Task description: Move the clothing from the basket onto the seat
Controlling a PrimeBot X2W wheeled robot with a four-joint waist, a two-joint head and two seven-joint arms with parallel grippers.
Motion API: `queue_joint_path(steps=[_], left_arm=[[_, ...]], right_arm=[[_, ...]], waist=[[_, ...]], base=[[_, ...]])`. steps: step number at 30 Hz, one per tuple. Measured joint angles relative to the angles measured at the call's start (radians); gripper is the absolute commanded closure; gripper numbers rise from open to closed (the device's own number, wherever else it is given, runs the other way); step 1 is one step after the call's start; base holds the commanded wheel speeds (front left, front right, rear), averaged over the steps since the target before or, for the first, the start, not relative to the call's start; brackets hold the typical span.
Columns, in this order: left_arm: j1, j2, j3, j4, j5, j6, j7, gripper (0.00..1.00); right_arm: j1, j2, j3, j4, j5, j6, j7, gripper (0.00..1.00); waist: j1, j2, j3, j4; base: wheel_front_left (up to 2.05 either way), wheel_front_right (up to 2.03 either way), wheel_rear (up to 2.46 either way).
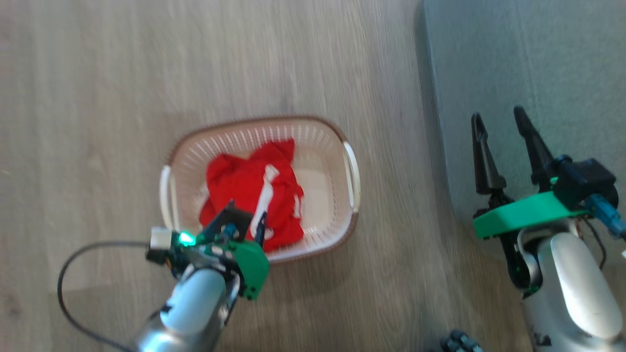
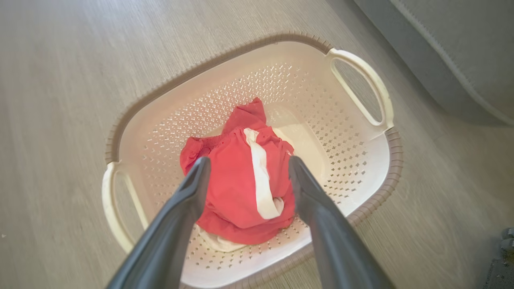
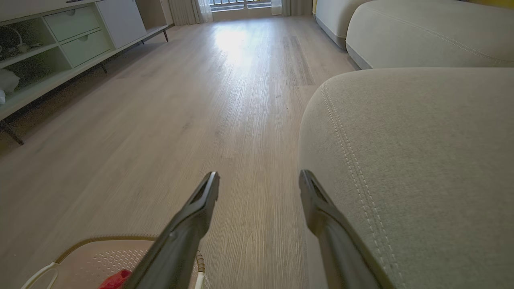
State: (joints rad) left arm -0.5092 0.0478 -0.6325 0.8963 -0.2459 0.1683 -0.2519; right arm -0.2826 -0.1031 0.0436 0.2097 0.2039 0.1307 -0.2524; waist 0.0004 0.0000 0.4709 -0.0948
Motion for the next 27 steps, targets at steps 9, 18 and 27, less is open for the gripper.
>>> queue_joint_path(steps=[9,18,27], left_arm=[[-0.210,-0.006,-0.109,0.272,-0.010,-0.042,0.005,0.00],[-0.362,-0.005,-0.146,0.376,-0.009,-0.024,0.087,0.00],[-0.433,0.066,-0.147,0.398,-0.011,0.003,0.254,0.00]], right_arm=[[-0.063,0.002,0.070,-0.065,0.002,0.000,0.000,0.00],[-0.103,0.014,0.102,-0.104,0.007,0.000,0.000,0.00],[-0.125,0.038,0.126,-0.133,0.009,0.000,0.000,0.00]], waist=[[-0.0002,0.0000,0.191,-0.064],[-0.0002,0.0000,0.320,-0.134],[-0.0002,0.0000,0.427,-0.215]], base=[[0.00,0.00,0.00],[0.00,0.00,0.00],[0.00,0.00,0.00]])
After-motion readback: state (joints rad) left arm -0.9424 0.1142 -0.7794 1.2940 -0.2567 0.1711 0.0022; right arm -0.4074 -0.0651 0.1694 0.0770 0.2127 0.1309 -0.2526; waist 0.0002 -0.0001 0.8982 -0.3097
